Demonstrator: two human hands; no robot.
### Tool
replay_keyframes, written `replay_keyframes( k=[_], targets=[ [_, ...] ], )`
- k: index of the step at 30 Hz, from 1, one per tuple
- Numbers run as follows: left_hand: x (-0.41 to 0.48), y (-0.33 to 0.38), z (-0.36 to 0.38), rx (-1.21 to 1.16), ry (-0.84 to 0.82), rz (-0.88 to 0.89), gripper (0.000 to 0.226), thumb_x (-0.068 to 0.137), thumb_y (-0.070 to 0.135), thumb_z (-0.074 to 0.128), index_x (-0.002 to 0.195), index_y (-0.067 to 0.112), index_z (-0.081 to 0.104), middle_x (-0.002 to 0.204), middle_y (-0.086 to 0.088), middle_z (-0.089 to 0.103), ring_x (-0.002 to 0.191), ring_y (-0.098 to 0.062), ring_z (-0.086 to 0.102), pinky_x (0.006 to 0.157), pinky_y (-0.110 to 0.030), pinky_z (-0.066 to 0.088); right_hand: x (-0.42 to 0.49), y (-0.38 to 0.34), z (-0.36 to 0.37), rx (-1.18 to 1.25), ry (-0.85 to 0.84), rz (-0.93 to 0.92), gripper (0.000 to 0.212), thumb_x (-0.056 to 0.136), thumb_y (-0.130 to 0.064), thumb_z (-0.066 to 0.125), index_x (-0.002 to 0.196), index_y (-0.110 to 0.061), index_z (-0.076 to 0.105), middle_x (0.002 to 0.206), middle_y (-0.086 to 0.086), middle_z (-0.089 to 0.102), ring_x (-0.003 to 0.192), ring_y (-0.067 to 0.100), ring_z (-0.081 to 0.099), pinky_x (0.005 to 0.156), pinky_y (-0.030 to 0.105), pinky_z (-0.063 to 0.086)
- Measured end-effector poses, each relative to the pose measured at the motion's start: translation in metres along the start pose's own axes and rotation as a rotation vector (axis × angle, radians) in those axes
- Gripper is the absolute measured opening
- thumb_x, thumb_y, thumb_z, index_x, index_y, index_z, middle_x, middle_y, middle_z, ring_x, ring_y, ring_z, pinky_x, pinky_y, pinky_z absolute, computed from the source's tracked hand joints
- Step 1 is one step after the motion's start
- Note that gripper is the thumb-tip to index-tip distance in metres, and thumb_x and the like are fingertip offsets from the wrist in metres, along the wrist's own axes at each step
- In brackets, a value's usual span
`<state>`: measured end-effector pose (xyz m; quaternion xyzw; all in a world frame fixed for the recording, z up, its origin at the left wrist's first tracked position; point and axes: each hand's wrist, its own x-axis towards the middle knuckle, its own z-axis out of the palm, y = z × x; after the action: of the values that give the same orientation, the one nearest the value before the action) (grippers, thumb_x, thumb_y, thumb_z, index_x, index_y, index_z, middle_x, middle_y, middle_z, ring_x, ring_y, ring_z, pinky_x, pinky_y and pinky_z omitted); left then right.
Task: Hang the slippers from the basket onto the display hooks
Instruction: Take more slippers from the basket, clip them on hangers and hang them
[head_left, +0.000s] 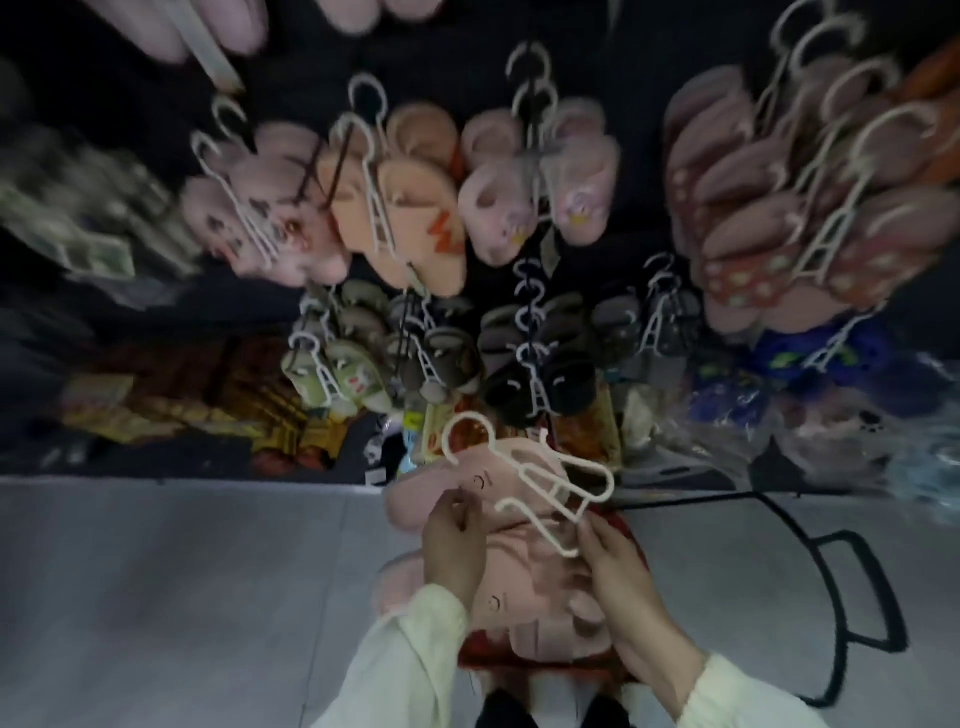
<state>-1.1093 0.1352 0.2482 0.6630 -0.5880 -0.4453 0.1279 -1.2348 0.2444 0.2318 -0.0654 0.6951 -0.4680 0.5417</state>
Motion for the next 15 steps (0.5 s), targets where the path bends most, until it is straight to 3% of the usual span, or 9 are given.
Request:
replay_keyframes(
  k=[2, 5, 7, 9, 11, 13, 15],
  targets=[
    [-0.018, 0.021, -0.008, -0.01, -0.002, 0.072, 0.015, 0.102, 0.014, 0.049, 0.098, 0.007, 0.062, 0.1, -0.008, 0.067, 0.093, -0.024, 0.061, 0.07, -0.023, 0.037, -0.018, -0.016, -0.007, 0.012, 0.006, -0.043, 0.027, 0.105, -0.033, 0.043, 0.118, -0.028, 0.066, 0.104, -0.001, 0.075, 0.096, 0.021, 0.071, 0.09, 0.044, 0.057],
    [-0.038, 0.051, -0.015, -0.007, -0.026, 0.132, 0.017, 0.098, 0.001, 0.047, 0.099, 0.013, 0.058, 0.093, 0.006, 0.061, 0.087, -0.016, 0.058, 0.067, -0.022, 0.039, -0.036, -0.038, -0.01, 0.013, -0.011, -0.11, 0.023, 0.106, -0.029, 0.041, 0.111, -0.035, 0.063, 0.093, -0.014, 0.072, 0.083, 0.006, 0.065, 0.073, 0.013, 0.052],
    [-0.045, 0.061, -0.015, -0.034, -0.045, 0.144, 0.027, 0.093, -0.008, 0.044, 0.092, 0.014, 0.06, 0.088, 0.002, 0.066, 0.087, -0.021, 0.063, 0.069, -0.018, 0.044, -0.047, -0.052, -0.011, -0.01, -0.039, -0.123, 0.022, 0.106, -0.031, 0.041, 0.117, -0.033, 0.06, 0.104, -0.016, 0.066, 0.09, -0.002, 0.058, 0.069, 0.004, 0.043],
    [-0.052, 0.07, -0.014, -0.037, -0.065, 0.142, 0.026, 0.094, -0.007, 0.043, 0.1, 0.007, 0.063, 0.091, -0.008, 0.069, 0.092, -0.029, 0.065, 0.07, -0.023, 0.045, -0.048, -0.057, -0.011, -0.035, -0.052, -0.131, 0.025, 0.105, -0.029, 0.043, 0.12, -0.021, 0.062, 0.116, -0.001, 0.065, 0.097, 0.003, 0.059, 0.075, 0.006, 0.043],
    [-0.059, 0.084, -0.015, -0.016, -0.036, 0.195, 0.021, 0.097, 0.002, 0.046, 0.107, 0.007, 0.064, 0.093, -0.006, 0.069, 0.09, -0.023, 0.064, 0.065, -0.02, 0.041, -0.053, -0.069, -0.014, -0.041, -0.052, -0.171, 0.026, 0.105, -0.027, 0.043, 0.118, -0.017, 0.064, 0.123, 0.01, 0.064, 0.096, 0.007, 0.058, 0.075, 0.01, 0.044],
    [-0.069, 0.103, -0.016, -0.044, -0.009, 0.233, 0.012, 0.099, 0.011, 0.052, 0.096, 0.014, 0.063, 0.078, 0.0, 0.064, 0.076, -0.013, 0.061, 0.054, -0.012, 0.037, -0.057, -0.08, -0.022, -0.048, -0.037, -0.213, 0.028, 0.106, -0.028, 0.042, 0.126, -0.021, 0.06, 0.134, 0.009, 0.058, 0.106, 0.012, 0.054, 0.081, 0.014, 0.042],
    [-0.081, 0.114, -0.02, -0.025, 0.023, 0.248, 0.013, 0.099, 0.016, 0.055, 0.09, 0.019, 0.063, 0.067, 0.002, 0.06, 0.067, -0.007, 0.056, 0.052, -0.01, 0.037, -0.054, -0.092, -0.028, -0.064, -0.013, -0.22, 0.021, 0.106, -0.024, 0.043, 0.12, -0.025, 0.058, 0.136, 0.009, 0.058, 0.112, 0.015, 0.054, 0.088, 0.015, 0.04]
  ],
)
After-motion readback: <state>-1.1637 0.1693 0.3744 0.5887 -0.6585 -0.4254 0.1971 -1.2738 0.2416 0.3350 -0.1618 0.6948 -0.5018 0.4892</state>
